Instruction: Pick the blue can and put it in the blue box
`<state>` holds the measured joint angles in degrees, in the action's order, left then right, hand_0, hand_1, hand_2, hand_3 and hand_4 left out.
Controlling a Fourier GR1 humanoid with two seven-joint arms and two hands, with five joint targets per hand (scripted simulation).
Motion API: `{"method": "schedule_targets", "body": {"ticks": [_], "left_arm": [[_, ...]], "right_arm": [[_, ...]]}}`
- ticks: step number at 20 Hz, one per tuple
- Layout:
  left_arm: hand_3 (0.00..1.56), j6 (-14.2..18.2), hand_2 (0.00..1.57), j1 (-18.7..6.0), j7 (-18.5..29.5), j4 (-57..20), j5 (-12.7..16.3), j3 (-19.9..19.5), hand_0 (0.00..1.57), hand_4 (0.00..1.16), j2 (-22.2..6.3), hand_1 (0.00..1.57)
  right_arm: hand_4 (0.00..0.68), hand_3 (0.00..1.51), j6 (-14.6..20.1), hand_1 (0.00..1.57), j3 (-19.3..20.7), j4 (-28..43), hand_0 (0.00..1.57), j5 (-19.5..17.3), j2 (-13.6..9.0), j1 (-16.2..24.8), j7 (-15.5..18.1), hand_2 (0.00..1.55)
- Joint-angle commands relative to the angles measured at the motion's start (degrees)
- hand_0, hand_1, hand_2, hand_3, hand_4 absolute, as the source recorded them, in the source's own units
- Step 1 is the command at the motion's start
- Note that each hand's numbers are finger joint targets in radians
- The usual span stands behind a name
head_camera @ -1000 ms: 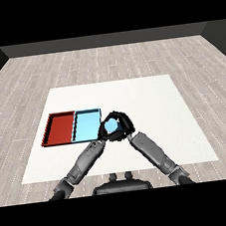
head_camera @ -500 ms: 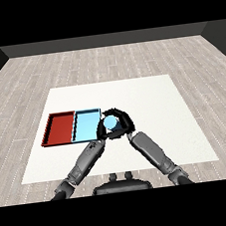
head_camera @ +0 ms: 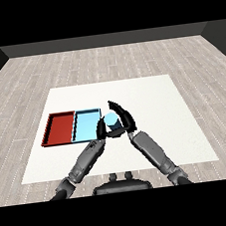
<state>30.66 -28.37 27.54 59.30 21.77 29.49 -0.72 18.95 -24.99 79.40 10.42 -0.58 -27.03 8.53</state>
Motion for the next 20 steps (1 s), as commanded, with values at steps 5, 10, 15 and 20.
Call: {"method": "schedule_targets", "body": {"ticks": [5,10,15,20], "left_arm": [[1.48,-0.3,1.57,1.53,-0.41,2.51,-4.8,-2.71,1.57,1.14,-1.11,1.57],[1.47,2.86,1.57,-0.03,-5.13,3.23,-7.28,-4.48,1.57,1.13,-3.05,1.57],[1.47,2.1,1.56,-2.15,-3.59,-2.69,-7.86,-9.4,1.57,1.15,-6.99,1.57],[1.48,0.7,1.55,-3.37,-5.48,-8.41,-7.37,-14.62,1.53,1.13,-12.14,1.53]], "right_arm": [[0.0,0.0,-5.61,0.0,6.56,4.43,0.0,2.61,-0.93,4.75,2.19,0.0],[0.0,0.0,-12.01,0.0,9.56,9.81,0.0,5.65,-5.05,8.55,3.19,0.0],[0.0,0.0,-12.63,0.0,13.0,19.03,0.0,7.62,-7.99,15.91,4.78,0.0],[0.0,0.0,-10.78,0.0,14.42,25.81,0.0,6.39,-9.51,22.06,3.67,0.0]]}}
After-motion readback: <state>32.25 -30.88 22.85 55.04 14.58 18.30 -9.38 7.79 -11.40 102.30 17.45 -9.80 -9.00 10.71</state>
